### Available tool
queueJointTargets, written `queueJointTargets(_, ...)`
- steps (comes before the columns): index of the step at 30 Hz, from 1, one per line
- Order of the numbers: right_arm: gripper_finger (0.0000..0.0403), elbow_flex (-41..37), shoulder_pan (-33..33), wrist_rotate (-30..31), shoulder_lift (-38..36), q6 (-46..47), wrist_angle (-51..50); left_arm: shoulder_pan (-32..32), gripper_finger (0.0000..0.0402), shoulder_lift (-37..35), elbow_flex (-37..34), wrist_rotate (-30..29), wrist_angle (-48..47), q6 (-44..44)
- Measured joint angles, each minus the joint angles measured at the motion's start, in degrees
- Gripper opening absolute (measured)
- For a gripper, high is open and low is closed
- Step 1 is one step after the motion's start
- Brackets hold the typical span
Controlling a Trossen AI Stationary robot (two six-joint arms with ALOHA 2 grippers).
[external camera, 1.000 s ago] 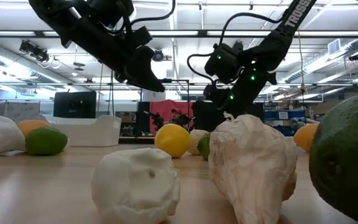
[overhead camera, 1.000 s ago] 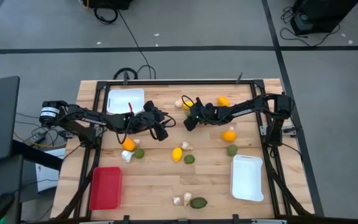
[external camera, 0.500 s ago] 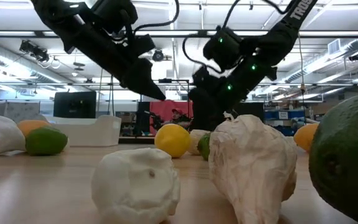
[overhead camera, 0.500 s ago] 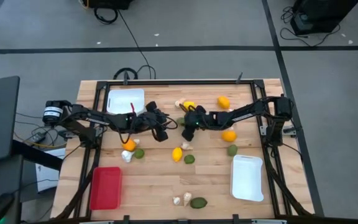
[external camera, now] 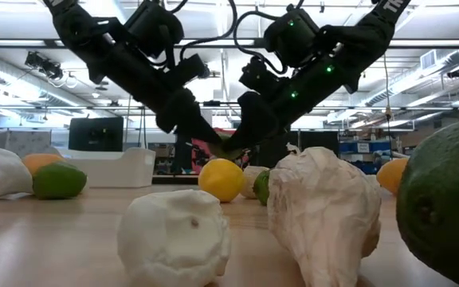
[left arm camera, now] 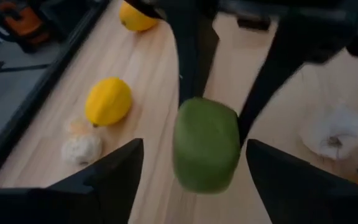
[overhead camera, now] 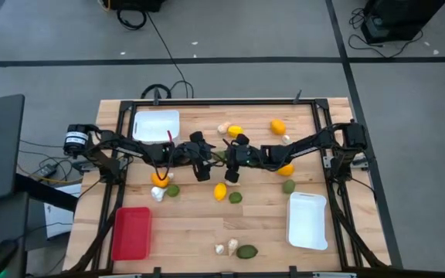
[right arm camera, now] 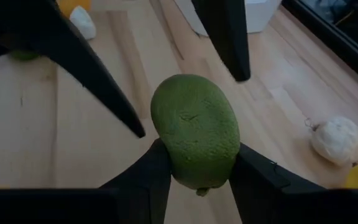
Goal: Sort produce into baskets
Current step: Put the top center green lime into the top white bin
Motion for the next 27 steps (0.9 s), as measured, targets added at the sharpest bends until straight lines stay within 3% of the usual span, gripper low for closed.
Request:
queueJointTargets(6, 0.0153, 0.0, 0.1, -1.1, 0.0, -1.4, 0.4, 0.0, 0.0280, 0.6, 0.0, 0.1, 0.5, 0.8)
queueJointTargets(15, 0.0176, -0.1, 0.3, -0.9, 0.0, -1.0, 2.1, 0.2, 0.0138, 0.3, 0.0, -0.1, -0.1, 1.2)
queueJointTargets(17, 0.0189, 0.0, 0.3, -0.6, -0.1, 0.4, 2.3, 0.2, 0.0120, -1.1, 0.1, -2.9, -2.5, -0.1)
queueJointTargets(22, 0.0219, 0.0, 0.5, 1.0, -0.5, 6.4, -2.6, 1.8, 0.0125, -8.6, 0.0, -13.2, -13.4, -5.7)
queueJointTargets(27, 0.0232, -0.2, 0.3, 1.7, -0.5, 10.7, -4.1, 5.2, 0.0140, -18.5, 0.0, -15.9, -28.2, -14.1)
